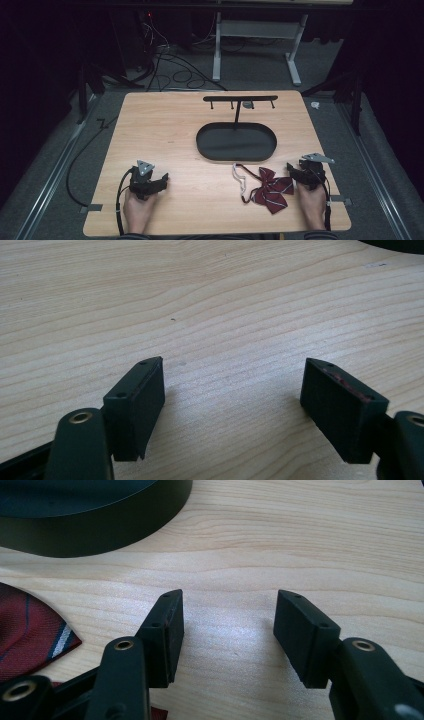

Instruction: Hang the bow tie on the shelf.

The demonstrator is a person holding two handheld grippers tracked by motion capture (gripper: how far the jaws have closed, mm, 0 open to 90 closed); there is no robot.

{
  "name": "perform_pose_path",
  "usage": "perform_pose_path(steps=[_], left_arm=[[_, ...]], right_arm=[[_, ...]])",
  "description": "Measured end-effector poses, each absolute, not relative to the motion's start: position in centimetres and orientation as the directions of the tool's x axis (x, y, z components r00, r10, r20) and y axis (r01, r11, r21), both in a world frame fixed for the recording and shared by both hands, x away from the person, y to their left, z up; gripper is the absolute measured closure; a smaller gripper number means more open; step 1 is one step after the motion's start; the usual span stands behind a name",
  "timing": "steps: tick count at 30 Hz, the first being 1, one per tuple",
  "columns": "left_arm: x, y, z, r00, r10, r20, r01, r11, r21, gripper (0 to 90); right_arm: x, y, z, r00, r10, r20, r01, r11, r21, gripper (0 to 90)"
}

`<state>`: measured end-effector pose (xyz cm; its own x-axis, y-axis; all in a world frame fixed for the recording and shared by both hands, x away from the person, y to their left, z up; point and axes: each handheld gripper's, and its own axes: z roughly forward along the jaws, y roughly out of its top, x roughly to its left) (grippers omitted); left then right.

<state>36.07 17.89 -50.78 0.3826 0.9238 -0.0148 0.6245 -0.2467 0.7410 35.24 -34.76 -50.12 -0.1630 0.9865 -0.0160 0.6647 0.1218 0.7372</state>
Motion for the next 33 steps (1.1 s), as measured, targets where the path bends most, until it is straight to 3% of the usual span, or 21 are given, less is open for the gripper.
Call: perform_pose_path(steps=[33], left_arm=[[36.08,17.91,-50.77,0.383,0.924,-0.015,0.625,-0.247,0.741,26.1]], right_arm=[[35.23,-34.56,-50.1,-0.178,0.984,-0.014,0.667,0.131,0.733,46.1]])
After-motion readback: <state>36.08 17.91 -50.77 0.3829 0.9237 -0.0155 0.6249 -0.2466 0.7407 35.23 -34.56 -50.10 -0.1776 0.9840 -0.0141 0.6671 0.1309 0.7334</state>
